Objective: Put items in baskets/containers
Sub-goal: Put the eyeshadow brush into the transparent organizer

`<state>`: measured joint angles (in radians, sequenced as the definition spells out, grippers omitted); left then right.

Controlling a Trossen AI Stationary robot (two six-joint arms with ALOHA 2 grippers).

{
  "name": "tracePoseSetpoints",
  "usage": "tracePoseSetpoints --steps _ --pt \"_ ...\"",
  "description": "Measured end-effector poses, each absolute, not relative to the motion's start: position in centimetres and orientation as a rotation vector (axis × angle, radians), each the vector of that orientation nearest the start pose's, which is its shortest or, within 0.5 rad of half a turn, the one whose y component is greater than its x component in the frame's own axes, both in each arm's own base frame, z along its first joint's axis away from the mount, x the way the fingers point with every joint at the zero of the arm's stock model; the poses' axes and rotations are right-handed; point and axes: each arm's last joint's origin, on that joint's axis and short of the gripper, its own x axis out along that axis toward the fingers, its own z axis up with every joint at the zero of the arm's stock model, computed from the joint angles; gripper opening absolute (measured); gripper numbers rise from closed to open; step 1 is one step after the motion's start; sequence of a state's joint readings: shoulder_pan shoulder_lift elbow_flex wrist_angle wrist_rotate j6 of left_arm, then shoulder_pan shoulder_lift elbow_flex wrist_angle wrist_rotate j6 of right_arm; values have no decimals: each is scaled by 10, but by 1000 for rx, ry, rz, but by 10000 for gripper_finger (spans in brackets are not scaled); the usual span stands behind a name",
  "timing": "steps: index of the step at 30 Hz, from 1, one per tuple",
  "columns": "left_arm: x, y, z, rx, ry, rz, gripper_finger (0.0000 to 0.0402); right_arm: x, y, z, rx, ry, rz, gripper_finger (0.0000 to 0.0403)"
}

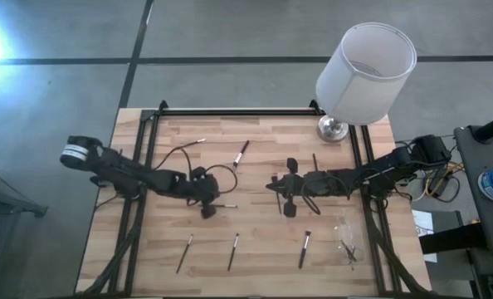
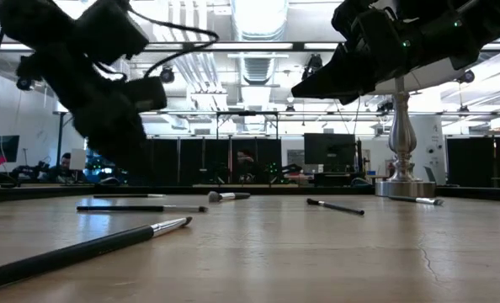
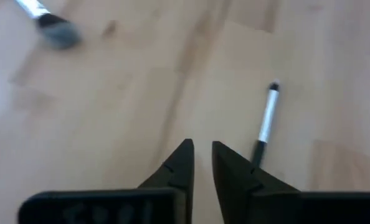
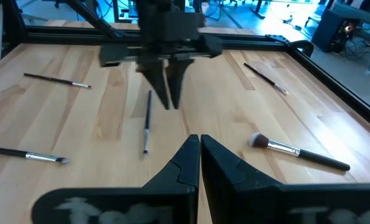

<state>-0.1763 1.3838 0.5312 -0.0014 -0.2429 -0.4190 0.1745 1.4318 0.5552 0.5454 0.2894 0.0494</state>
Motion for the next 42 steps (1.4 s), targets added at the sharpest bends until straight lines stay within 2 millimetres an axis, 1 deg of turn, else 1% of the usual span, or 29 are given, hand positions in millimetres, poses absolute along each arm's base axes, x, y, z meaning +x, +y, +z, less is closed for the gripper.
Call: tracePoseSetpoints --steps 2,4,7,10,13,16,26,30,34,36,42 --pt "236 -44 149 -195 820 201 66 274 40 183 -26 317 -121 8" --pt "232 -53 152 -162 873 174 72 275 40 182 -27 323 -121 8" --pt "223 -66 151 -120 973 149 75 276 40 178 -30 335 -121 8" --pt "215 -75 150 -96 1020 156 76 278 41 173 -31 347 -121 8" --pt "206 -77 144 -82 1058 202 76 280 41 169 -32 352 -121 8" --pt "200 -77 137 -92 1077 212 76 282 41 166 -32 352 -120 8" --pt "195 -79 131 -105 1079 180 76 285 42 164 -35 352 -119 8" --pt "195 -81 135 -114 1086 156 76 284 42 166 -33 346 -118 8" --pt "198 -85 148 -157 1071 80 76 284 42 166 -33 346 -117 8" --pt "199 -86 152 -171 1051 71 76 285 42 165 -33 347 -117 8" --pt "196 -89 147 -196 1076 94 76 285 42 165 -34 350 -117 8"
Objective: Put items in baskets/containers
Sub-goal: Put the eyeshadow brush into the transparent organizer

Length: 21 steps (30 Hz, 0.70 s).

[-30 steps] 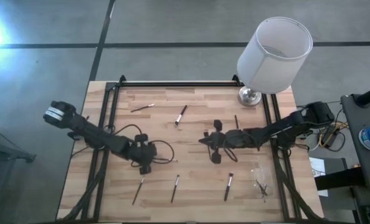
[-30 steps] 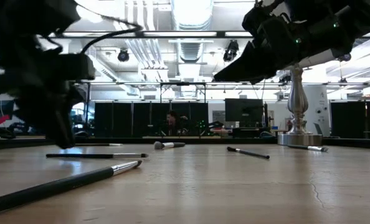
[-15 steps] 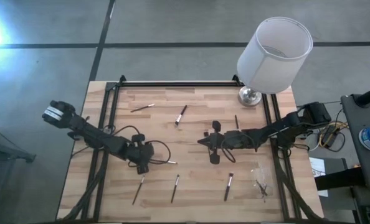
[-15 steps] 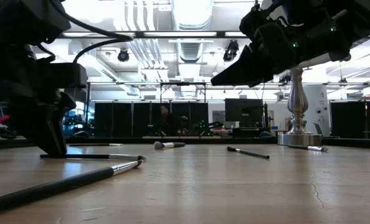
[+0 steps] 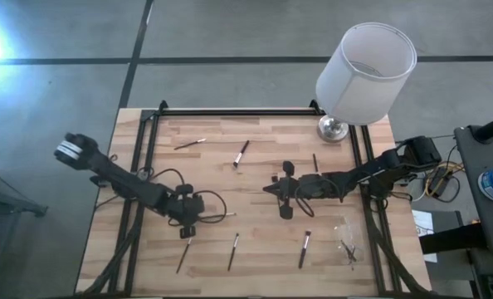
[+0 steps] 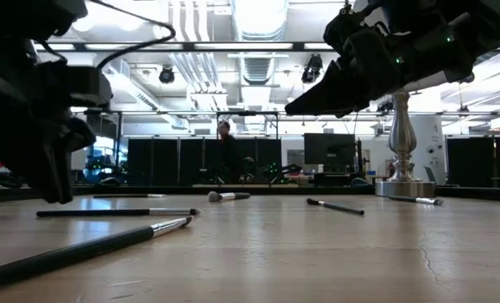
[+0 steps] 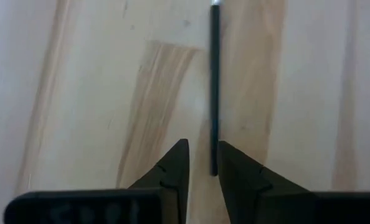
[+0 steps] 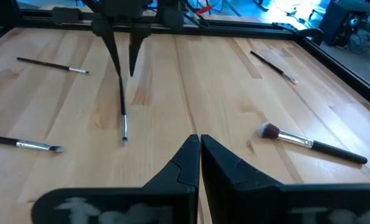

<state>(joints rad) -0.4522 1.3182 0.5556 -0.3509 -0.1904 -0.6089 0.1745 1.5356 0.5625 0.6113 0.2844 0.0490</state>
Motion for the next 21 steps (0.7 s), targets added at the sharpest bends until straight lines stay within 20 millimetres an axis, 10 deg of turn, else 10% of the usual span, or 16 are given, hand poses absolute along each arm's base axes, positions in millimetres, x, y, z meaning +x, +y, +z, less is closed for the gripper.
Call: tracePoseSetpoints --steps 21 --pt "192 -108 143 -294 1069 162 64 294 45 157 -22 327 -60 8"
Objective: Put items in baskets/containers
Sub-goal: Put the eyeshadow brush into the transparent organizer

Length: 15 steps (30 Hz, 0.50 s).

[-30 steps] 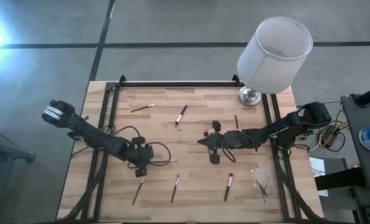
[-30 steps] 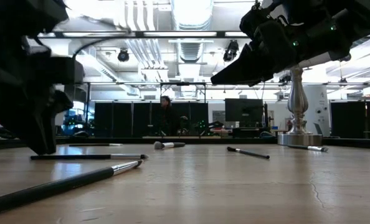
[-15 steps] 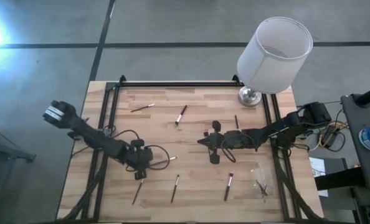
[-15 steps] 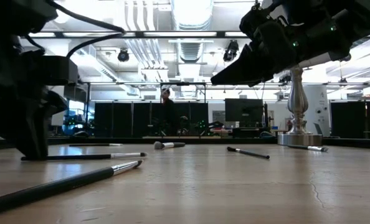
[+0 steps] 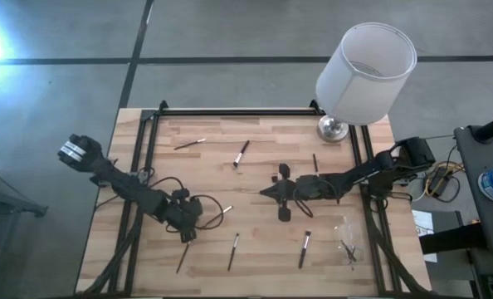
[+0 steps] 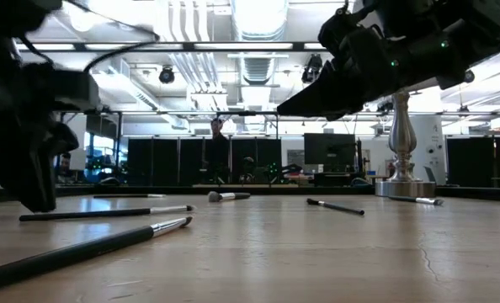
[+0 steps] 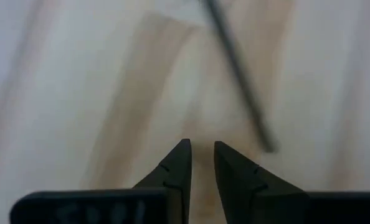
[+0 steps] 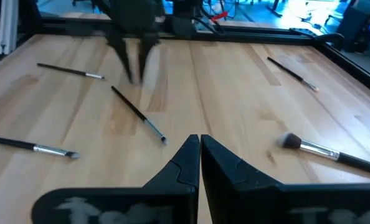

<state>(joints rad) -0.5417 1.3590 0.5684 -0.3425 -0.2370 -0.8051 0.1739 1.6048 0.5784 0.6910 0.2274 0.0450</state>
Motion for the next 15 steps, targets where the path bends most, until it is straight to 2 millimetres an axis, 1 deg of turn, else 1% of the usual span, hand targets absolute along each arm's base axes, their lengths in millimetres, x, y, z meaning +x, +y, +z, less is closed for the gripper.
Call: tracePoseSetpoints --steps 3,6,9,15 --pt "196 -114 149 -379 1031 171 71 299 46 155 -32 335 -59 8" --pt "198 -122 152 -423 1014 184 81 303 47 155 -44 338 -57 8" --pt "198 -129 154 -442 986 199 90 306 47 153 -48 343 -56 8" --pt "198 -141 150 -437 997 200 106 306 47 155 -47 339 -56 8"
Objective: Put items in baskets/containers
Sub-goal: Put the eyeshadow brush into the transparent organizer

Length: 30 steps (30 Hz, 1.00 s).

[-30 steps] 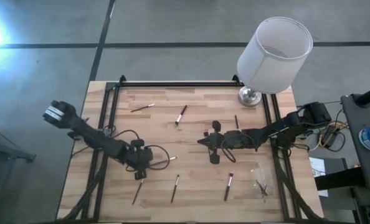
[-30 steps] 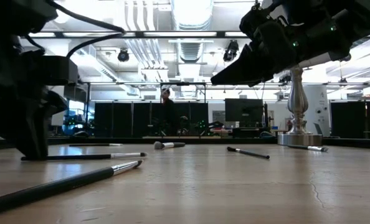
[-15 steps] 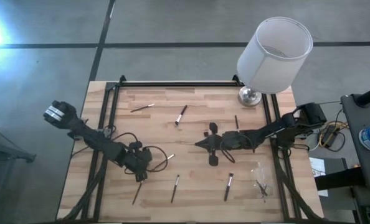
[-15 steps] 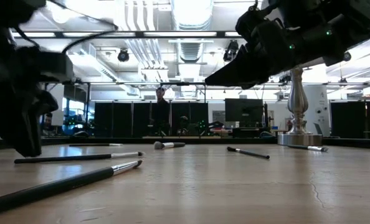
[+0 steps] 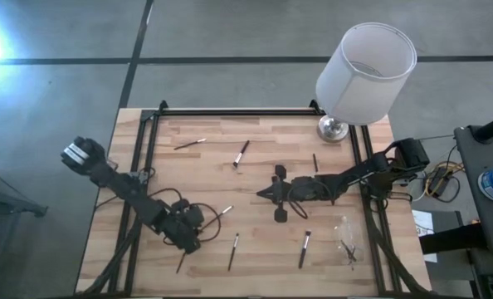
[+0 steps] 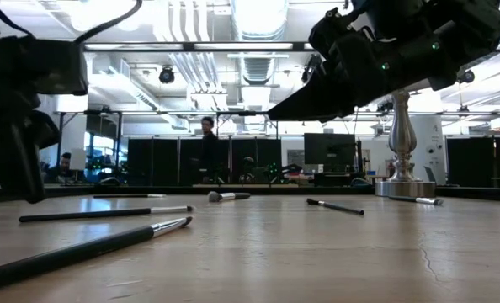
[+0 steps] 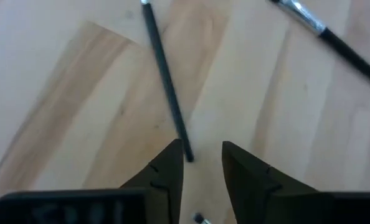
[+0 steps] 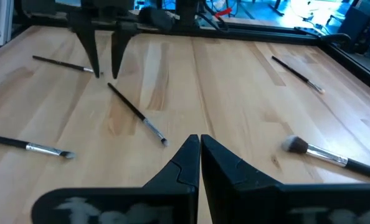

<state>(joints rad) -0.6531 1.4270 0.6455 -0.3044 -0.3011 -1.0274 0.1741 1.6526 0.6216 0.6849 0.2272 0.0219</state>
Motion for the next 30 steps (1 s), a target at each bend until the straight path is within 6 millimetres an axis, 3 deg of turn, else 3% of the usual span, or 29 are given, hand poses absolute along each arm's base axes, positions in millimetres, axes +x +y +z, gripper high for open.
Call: tracePoseSetpoints --steps 13,21,25,30 --pt "201 -145 126 -314 1027 285 104 306 47 155 -46 337 -57 8" --pt "191 -151 108 -194 1023 318 11 309 48 144 21 366 -60 9" --pt "189 -152 98 -161 1016 323 5 322 51 134 34 394 -49 23" --pt "189 -155 94 -128 976 327 2 349 58 123 49 418 28 73"
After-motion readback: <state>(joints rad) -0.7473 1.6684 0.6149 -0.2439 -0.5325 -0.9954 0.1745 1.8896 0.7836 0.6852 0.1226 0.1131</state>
